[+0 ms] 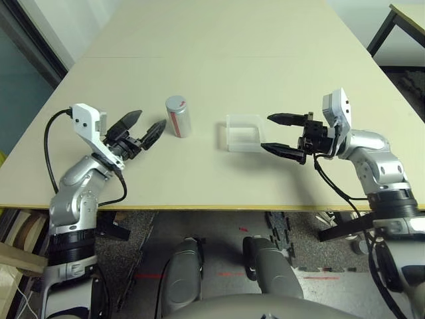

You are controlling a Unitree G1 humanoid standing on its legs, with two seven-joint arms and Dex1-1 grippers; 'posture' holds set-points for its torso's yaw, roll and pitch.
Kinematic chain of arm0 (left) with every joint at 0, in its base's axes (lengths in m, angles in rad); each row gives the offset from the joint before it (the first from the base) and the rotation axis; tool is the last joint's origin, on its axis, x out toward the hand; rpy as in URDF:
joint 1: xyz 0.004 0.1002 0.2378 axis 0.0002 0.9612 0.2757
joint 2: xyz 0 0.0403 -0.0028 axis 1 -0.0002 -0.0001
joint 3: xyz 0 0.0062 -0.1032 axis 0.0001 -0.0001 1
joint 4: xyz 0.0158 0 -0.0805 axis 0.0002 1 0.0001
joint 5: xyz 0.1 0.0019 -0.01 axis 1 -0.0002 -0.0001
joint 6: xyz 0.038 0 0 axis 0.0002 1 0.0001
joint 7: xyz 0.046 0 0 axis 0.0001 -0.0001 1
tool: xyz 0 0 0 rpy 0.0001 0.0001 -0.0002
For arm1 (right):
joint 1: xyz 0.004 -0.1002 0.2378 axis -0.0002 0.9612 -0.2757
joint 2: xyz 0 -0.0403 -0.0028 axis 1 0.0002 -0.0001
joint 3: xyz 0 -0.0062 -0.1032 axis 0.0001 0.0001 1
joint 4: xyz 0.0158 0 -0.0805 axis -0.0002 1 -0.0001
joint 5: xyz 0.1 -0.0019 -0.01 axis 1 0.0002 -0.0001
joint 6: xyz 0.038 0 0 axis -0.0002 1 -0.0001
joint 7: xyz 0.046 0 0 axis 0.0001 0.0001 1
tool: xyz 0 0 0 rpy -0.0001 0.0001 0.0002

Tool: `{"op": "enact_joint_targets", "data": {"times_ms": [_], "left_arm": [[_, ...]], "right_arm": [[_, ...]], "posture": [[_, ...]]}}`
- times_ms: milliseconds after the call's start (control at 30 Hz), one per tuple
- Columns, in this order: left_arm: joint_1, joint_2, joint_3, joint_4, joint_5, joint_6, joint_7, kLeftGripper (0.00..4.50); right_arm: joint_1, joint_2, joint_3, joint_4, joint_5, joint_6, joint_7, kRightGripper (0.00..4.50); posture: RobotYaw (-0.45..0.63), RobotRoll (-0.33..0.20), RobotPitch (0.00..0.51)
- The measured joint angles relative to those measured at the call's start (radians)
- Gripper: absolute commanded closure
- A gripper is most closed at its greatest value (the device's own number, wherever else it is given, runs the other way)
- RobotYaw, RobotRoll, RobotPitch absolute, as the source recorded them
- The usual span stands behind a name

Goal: Pour the medicine from the bottle into the box.

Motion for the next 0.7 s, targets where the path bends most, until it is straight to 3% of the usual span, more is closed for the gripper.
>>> {"op": "enact_joint_targets", "data": {"times_ms": [700], "left_arm": [[-0.056,-0.160,-0.090,0.191,0.177,-0.227,0.175,0.02]], "right_arm": [[0.017,0.010,0.002,0.000,-0.020,-0.028,-0.026,0.00]], "posture": [[-0.10,0.000,0.144]]}}
